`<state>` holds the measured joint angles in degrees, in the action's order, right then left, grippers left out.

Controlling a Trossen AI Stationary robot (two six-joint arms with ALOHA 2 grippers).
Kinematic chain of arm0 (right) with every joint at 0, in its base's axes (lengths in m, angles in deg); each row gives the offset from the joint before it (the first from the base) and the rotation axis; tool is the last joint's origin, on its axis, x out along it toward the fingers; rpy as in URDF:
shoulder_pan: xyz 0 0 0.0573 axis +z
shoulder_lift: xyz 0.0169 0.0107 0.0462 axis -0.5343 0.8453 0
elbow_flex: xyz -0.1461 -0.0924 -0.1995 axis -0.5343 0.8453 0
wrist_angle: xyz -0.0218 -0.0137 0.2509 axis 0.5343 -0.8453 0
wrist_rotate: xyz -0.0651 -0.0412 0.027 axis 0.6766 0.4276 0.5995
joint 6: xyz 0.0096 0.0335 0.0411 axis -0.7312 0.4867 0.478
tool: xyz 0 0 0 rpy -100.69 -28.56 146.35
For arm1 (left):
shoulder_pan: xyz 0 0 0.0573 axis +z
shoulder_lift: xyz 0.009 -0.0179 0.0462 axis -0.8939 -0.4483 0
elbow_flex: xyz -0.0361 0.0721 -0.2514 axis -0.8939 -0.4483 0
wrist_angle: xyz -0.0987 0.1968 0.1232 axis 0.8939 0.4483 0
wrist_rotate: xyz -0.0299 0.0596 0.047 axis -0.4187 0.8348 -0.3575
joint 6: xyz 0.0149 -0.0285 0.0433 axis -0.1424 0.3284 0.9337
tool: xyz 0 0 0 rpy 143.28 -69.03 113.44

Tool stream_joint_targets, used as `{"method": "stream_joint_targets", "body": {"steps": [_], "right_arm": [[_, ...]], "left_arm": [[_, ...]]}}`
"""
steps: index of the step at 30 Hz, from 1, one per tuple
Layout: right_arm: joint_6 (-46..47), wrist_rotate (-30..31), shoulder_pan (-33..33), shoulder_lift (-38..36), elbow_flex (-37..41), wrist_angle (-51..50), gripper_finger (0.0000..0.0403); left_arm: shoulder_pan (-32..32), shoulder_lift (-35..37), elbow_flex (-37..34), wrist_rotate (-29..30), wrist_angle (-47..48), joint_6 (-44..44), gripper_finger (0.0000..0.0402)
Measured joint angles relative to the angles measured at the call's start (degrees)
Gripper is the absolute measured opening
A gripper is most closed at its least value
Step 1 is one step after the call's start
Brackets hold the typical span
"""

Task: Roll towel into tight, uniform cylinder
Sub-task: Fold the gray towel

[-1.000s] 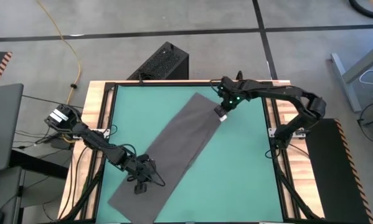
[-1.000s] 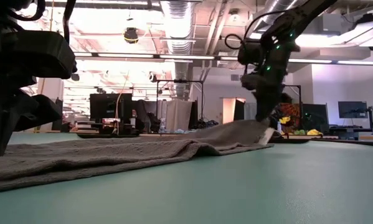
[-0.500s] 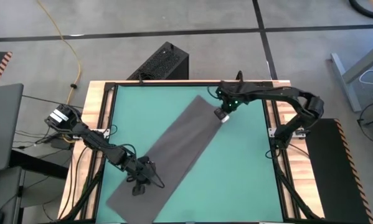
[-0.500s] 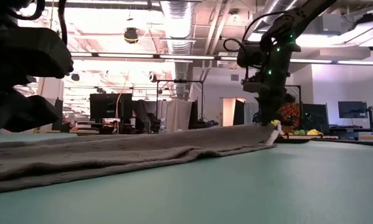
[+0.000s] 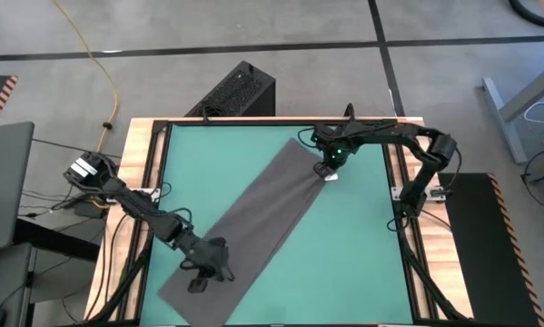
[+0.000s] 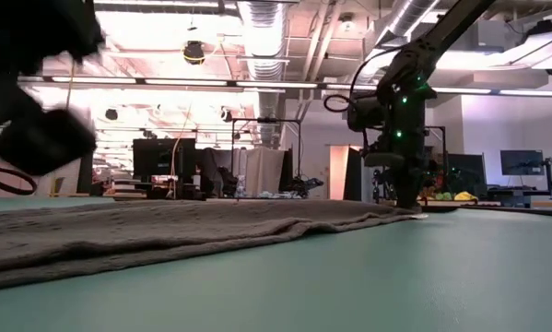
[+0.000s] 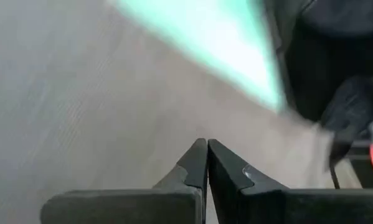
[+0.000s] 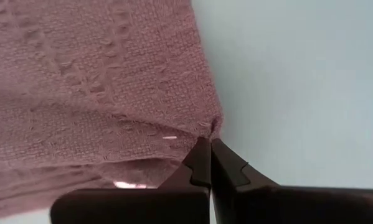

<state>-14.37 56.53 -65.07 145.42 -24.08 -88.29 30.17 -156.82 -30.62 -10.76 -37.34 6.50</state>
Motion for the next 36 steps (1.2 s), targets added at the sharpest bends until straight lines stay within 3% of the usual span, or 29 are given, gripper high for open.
{"method": "stream_joint_targets", "body": {"steps": [4, 10, 15, 20, 30, 33, 36], "right_arm": [[0.0, 0.3, 0.2, 1.3, -0.1, 1.5, 0.0017], [0.0, 0.5, 0.6, 1.3, -0.1, 3.3, 0.0018], [0.0, 0.5, 0.5, 1.3, -0.1, 3.0, 0.0018], [0.0, 0.8, 0.3, 1.3, -0.1, 2.1, 0.0018], [-0.3, 2.5, 0.3, 1.3, -0.1, 2.2, 0.0018], [-0.4, 2.7, 0.3, 1.3, -0.1, 2.3, 0.0018], [-0.4, 2.7, 0.3, 1.3, -0.1, 2.3, 0.0018]], "left_arm": [[-3.5, -2.6, 0.2, 4.4, -10.3, 0.7, 0.0], [-7.9, -13.1, 4.2, 6.9, -9.9, -4.7, 0.0], [-9.2, -18.3, 9.3, 2.5, -7.2, -6.7, 0.0], [-9.2, -17.5, 11.2, -1.8, -0.4, -8.1, 0.0], [-11.0, -15.4, 11.3, -7.4, -0.6, -10.6, 0.0], [-11.1, -14.8, 11.3, -2.6, -1.1, -7.5, 0.0], [-10.3, -12.8, 11.4, 7.9, -0.6, -3.7, 0.0]]}}
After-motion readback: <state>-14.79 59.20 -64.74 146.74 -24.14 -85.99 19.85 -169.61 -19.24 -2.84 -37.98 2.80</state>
